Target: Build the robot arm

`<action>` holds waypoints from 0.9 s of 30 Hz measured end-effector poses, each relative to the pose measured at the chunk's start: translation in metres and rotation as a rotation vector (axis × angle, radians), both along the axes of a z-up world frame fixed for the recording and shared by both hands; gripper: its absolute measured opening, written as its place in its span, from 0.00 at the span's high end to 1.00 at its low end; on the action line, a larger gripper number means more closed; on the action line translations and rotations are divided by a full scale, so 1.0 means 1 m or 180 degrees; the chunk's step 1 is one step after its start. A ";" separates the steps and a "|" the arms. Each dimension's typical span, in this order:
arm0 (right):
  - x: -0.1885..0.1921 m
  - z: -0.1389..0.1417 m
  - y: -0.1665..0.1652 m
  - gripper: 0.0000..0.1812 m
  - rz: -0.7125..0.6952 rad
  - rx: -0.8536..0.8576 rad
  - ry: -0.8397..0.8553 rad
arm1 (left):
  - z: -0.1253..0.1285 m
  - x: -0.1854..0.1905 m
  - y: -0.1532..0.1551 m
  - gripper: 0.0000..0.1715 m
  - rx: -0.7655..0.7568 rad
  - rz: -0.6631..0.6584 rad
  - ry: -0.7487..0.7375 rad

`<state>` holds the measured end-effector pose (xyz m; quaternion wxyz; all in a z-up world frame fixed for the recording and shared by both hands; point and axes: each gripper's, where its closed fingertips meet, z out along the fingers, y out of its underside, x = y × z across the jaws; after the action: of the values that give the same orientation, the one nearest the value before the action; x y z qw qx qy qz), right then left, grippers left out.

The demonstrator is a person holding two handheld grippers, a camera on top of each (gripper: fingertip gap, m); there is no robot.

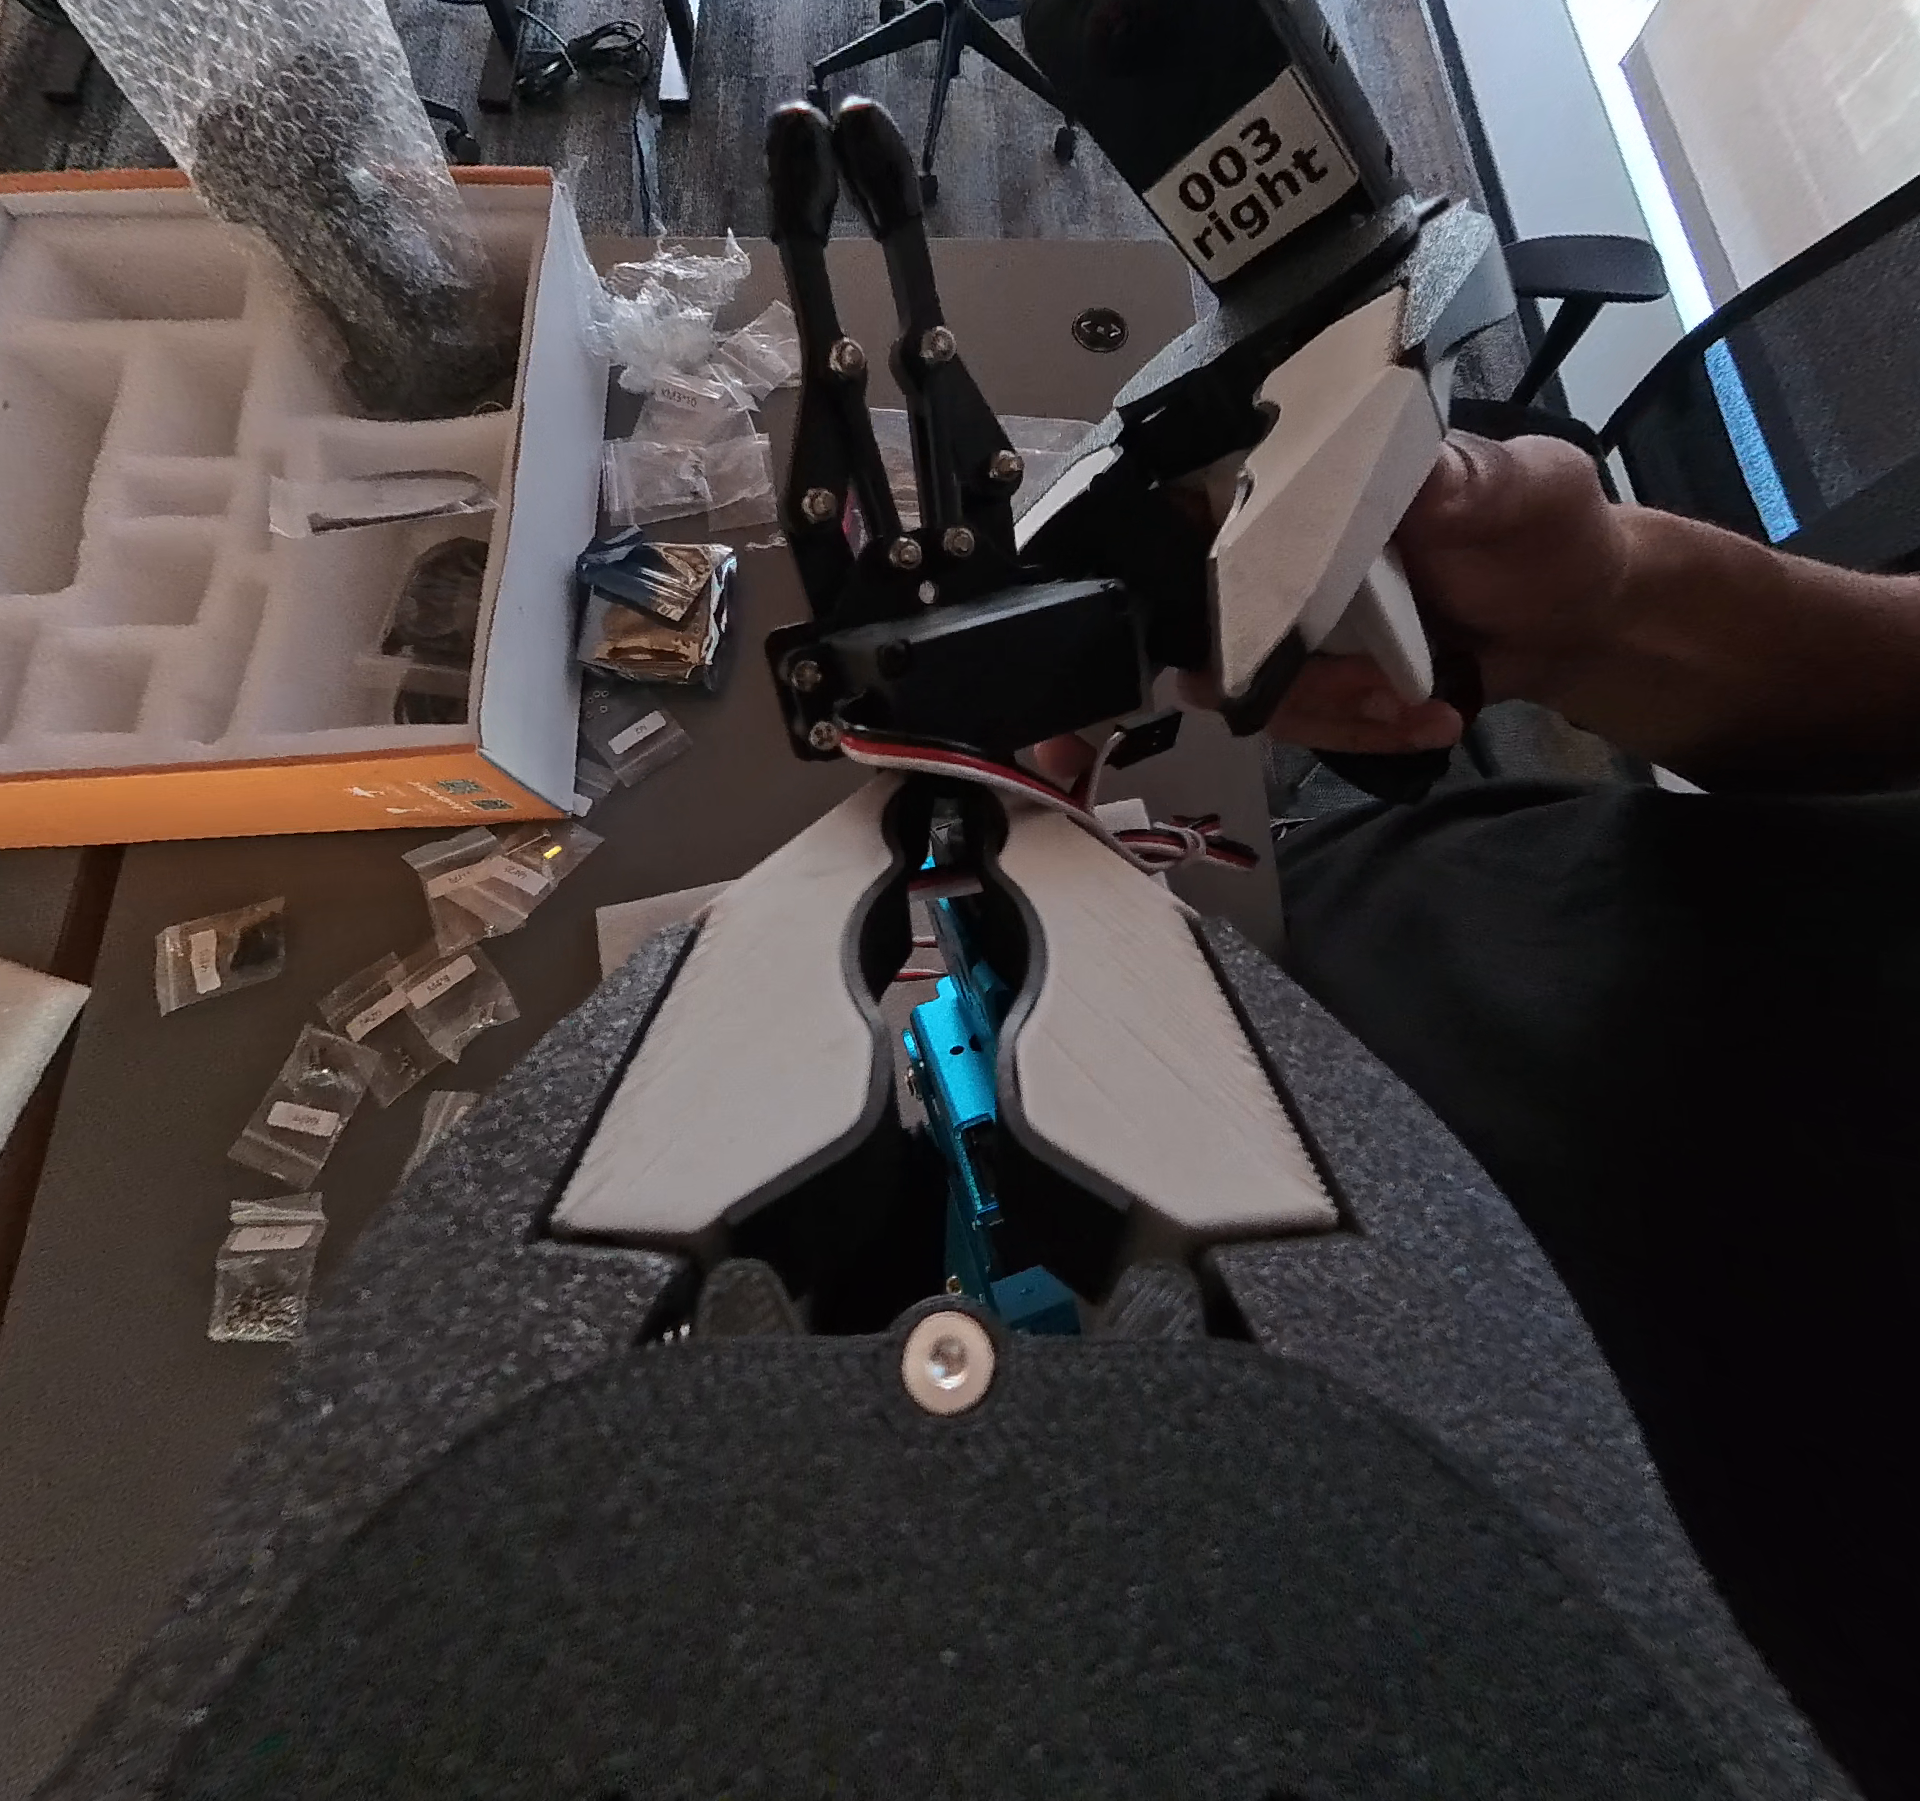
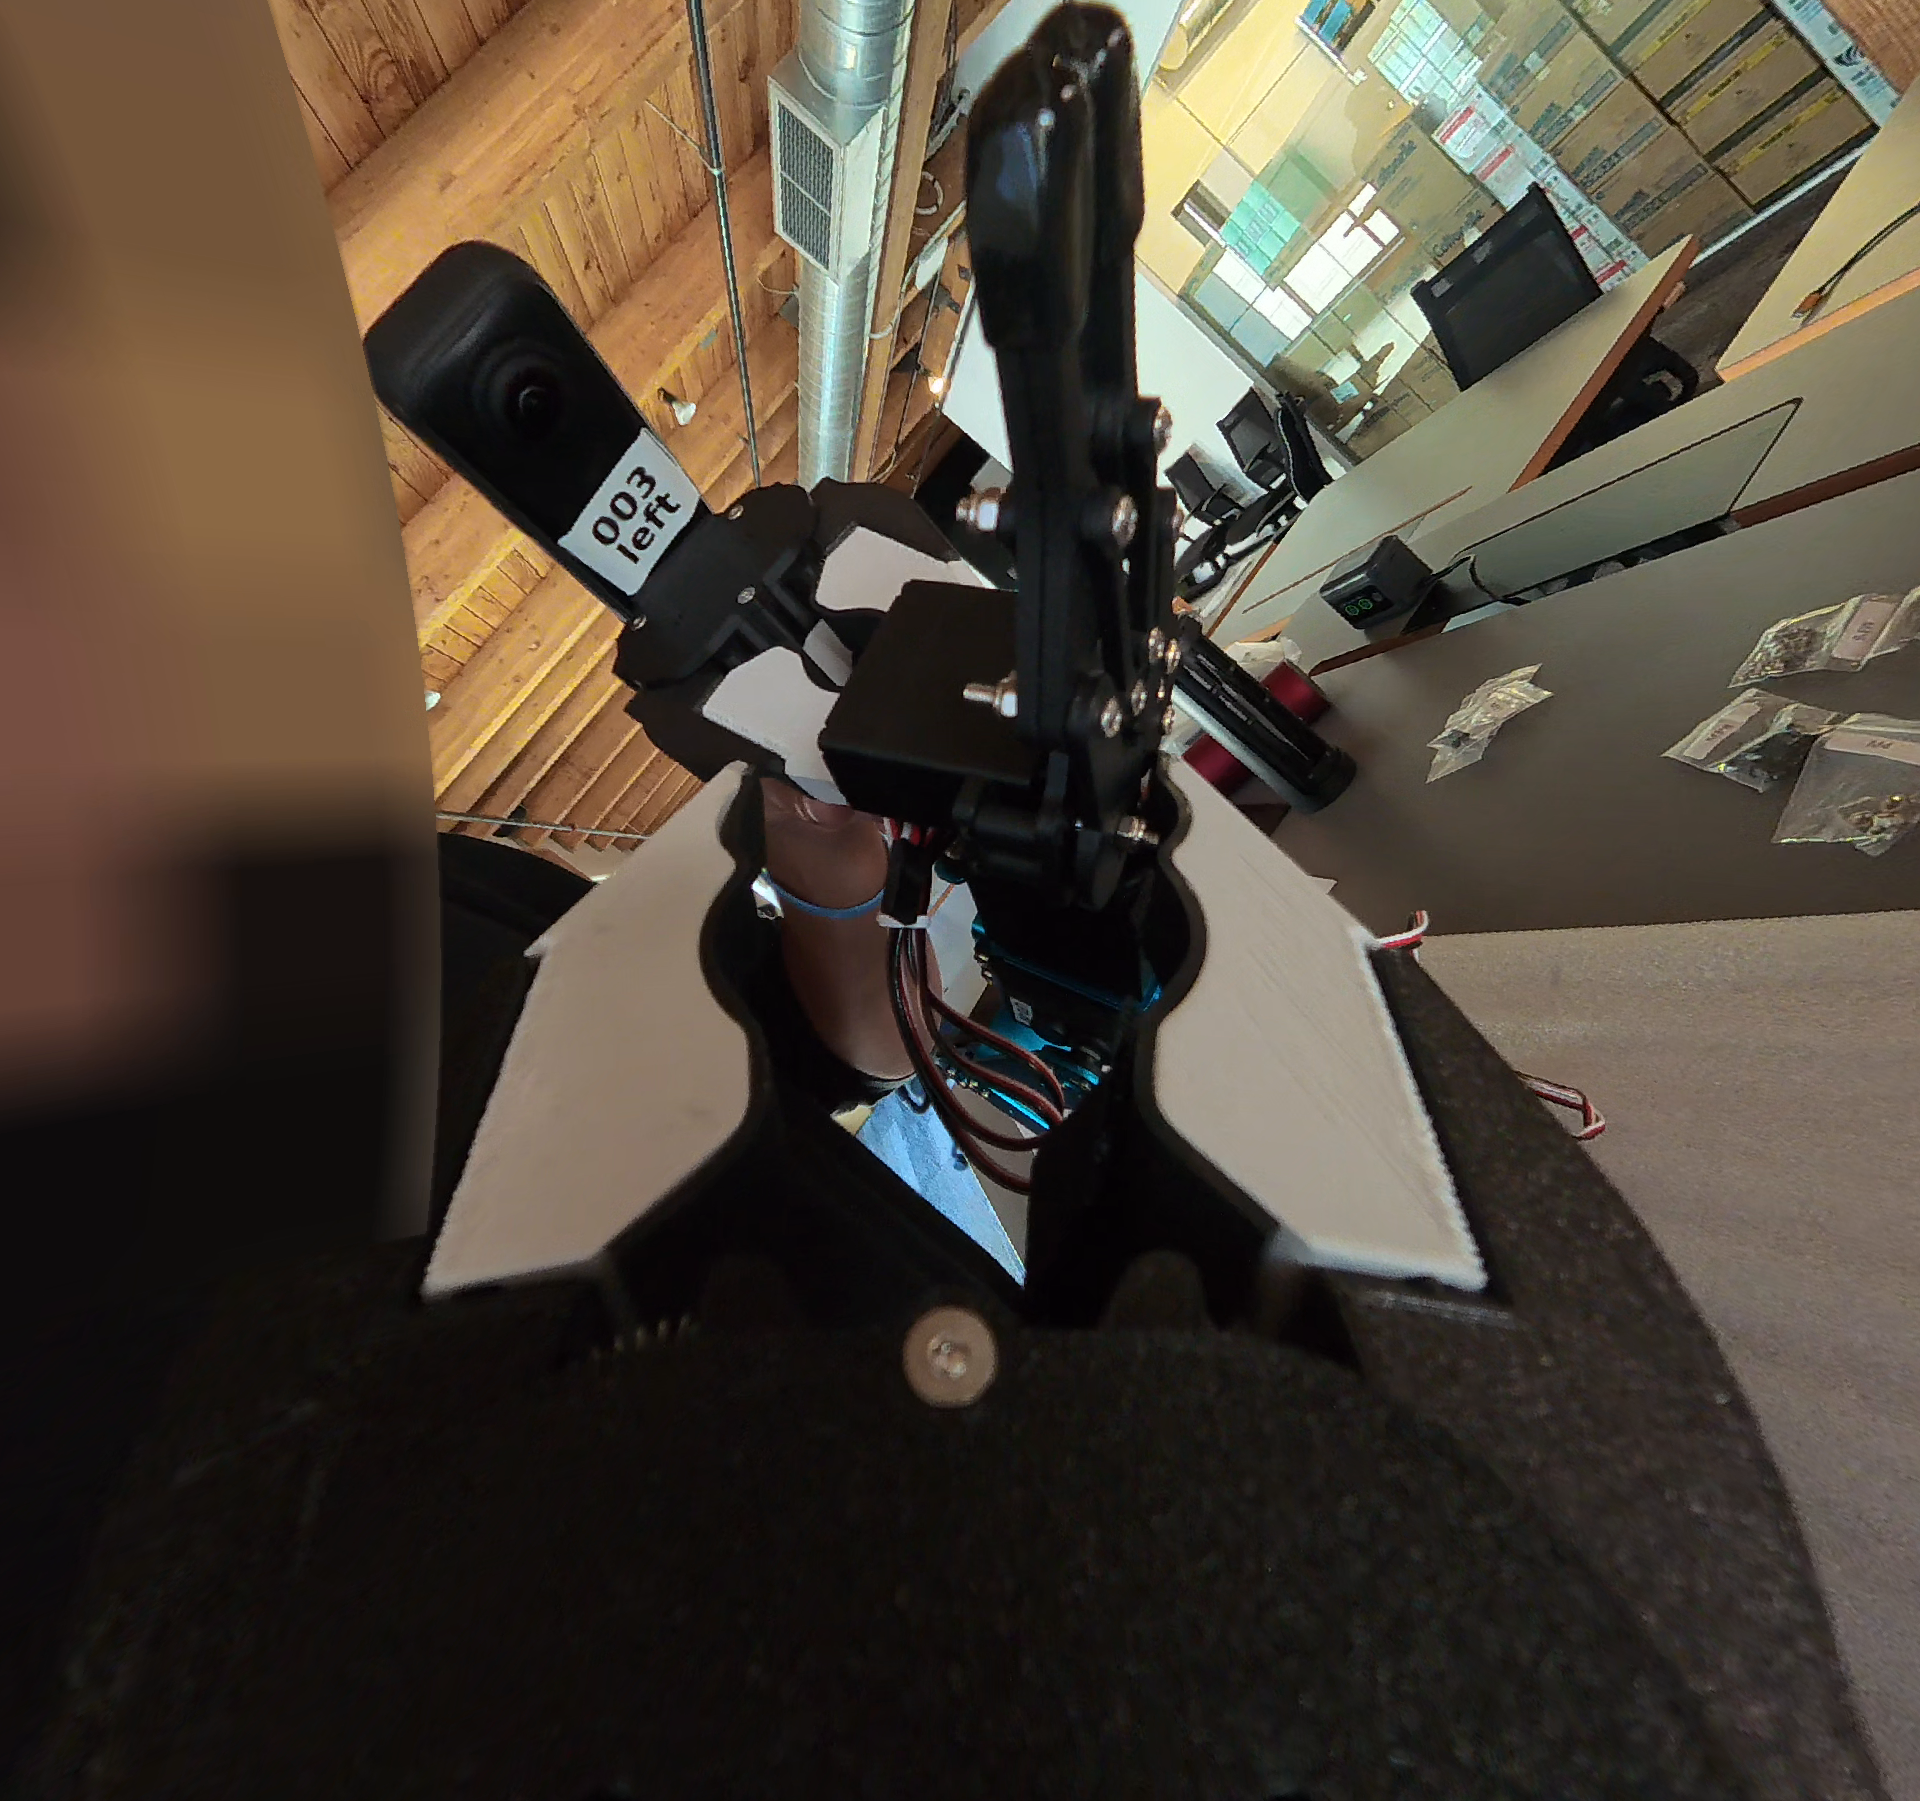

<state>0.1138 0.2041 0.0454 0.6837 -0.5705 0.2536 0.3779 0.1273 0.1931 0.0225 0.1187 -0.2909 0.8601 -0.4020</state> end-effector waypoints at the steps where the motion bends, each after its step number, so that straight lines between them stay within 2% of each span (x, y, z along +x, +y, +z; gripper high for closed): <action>1: 0.001 0.000 0.000 0.60 0.0002 0.0011 0.0010 | 0.000 0.001 0.000 0.97 -0.0017 -0.0002 0.0022; 14: 0.004 -0.001 0.000 0.59 0.0096 0.0110 0.0095 | 0.000 0.002 0.001 0.96 -0.0112 -0.0057 0.0097; 17: 0.004 -0.001 0.000 0.61 0.0133 0.0150 0.0130 | 0.003 0.003 0.004 0.92 -0.0237 -0.0034 0.0107; 22: 0.004 -0.001 0.000 0.61 0.0130 0.0153 0.0129 | 0.019 0.001 0.016 0.92 -0.0644 0.0009 0.0140; 27: 0.005 -0.001 0.000 0.62 0.0145 0.0167 0.0153 | 0.012 -0.001 0.015 0.92 -0.0613 -0.0064 0.0133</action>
<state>0.1189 0.2042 0.0448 0.6834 -0.5487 0.2469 0.4134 0.1267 0.2078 0.0349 0.0682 -0.3006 0.8226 -0.4778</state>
